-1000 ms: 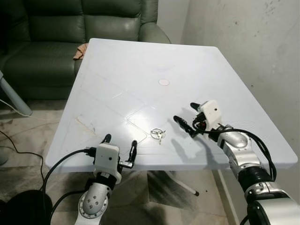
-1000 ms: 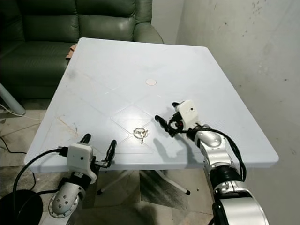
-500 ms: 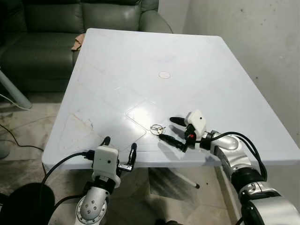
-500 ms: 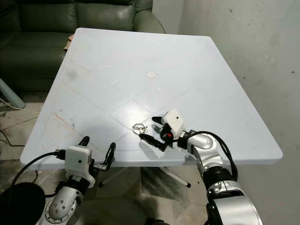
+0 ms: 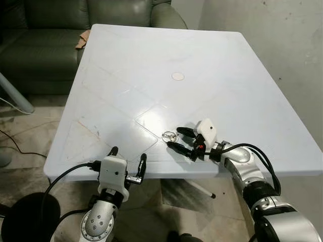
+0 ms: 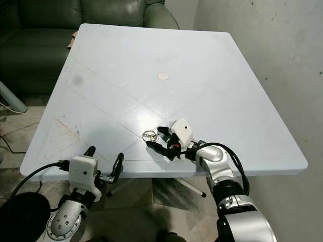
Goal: Hang keys on a hook
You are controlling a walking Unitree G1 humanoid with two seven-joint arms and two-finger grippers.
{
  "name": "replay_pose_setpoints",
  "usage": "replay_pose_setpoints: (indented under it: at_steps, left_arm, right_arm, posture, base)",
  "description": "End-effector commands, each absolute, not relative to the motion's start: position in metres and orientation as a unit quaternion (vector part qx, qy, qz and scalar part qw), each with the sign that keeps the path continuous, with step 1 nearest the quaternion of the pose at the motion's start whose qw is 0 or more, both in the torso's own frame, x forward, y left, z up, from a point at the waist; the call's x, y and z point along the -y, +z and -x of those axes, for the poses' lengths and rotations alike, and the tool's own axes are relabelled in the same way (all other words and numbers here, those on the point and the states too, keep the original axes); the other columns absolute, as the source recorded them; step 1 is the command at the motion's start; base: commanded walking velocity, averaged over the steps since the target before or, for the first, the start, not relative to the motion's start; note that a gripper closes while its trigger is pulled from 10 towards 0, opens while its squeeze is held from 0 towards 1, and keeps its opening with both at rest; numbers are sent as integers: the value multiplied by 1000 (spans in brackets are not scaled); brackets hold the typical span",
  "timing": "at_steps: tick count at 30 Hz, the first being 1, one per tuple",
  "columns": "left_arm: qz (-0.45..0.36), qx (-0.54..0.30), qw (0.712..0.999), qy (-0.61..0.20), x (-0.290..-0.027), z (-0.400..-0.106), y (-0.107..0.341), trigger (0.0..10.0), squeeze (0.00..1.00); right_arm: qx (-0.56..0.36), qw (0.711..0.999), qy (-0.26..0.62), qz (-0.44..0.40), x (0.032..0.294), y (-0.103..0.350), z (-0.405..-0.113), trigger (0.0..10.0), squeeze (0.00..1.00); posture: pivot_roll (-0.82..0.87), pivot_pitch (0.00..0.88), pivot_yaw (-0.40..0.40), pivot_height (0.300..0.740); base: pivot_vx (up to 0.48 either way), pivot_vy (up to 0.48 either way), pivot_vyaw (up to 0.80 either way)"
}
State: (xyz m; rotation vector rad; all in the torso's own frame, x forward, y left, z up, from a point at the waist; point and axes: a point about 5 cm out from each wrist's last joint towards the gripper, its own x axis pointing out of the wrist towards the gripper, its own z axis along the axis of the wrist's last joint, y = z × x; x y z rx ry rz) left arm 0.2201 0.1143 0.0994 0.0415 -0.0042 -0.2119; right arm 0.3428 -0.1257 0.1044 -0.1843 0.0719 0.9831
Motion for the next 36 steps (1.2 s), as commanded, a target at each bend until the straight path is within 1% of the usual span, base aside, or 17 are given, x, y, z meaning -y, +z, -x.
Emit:
replay_pose_setpoints:
  at_steps: [1, 16, 17, 18, 19, 21, 23, 24, 25, 26, 36]
  left_arm:
    - [-25, -2, 994, -102, -116, -218, 99, 10000, 0]
    - [-24, -4, 995, -99, -117, -218, 100, 10000, 0]
    - [-24, -4, 995, -99, -117, -218, 100, 10000, 0]
    - [-24, -4, 995, -99, -117, -217, 100, 10000, 0]
    - [-24, -4, 995, -99, -117, -217, 100, 10000, 0]
    - [-24, -4, 995, -98, -117, -217, 100, 10000, 0]
    - [-23, -4, 995, -98, -117, -217, 100, 10000, 0]
    - [-23, -4, 995, -99, -117, -217, 101, 10000, 0]
    - [-23, -4, 995, -99, -116, -217, 101, 10000, 0]
    - [-24, -5, 995, -99, -116, -217, 101, 10000, 0]
    - [-24, -6, 995, -97, -117, -217, 100, 10000, 0]
  right_arm:
    - [-33, 879, 467, 88, 127, 106, -344, 0, 0]
    - [-29, 882, 463, 82, 127, 108, -346, 0, 0]
    - [-29, 882, 463, 82, 127, 108, -347, 1922, 0]
    - [-29, 883, 462, 82, 127, 108, -347, 2118, 0]
    - [-28, 883, 462, 82, 127, 108, -347, 2118, 0]
    - [-28, 883, 462, 82, 127, 108, -347, 0, 0]
    - [-27, 883, 461, 83, 127, 108, -347, 0, 0]
    - [-28, 883, 461, 83, 128, 109, -347, 1843, 0]
    - [-28, 883, 461, 83, 128, 109, -347, 1412, 0]
    - [-28, 883, 461, 82, 128, 109, -347, 0, 0]
    - [-28, 887, 453, 83, 128, 109, -348, 0, 0]
  posture:
    - [83, 194, -65, 740]
    - [86, 194, -65, 740]
    - [85, 194, -66, 740]
    - [85, 194, -65, 740]
    - [85, 194, -65, 740]
    - [86, 195, -65, 740]
    - [86, 194, -65, 740]
    - [85, 196, -65, 740]
    - [85, 195, -65, 740]
    - [85, 196, -65, 740]
    - [85, 195, -65, 740]
  base:
    - [0, 0, 0]
    - [0, 0, 0]
    - [0, 0, 0]
    - [0, 0, 0]
    - [0, 0, 0]
    - [0, 0, 0]
    - [0, 0, 0]
    - [0, 0, 0]
    - [0, 0, 0]
    - [0, 0, 0]
    - [0, 0, 0]
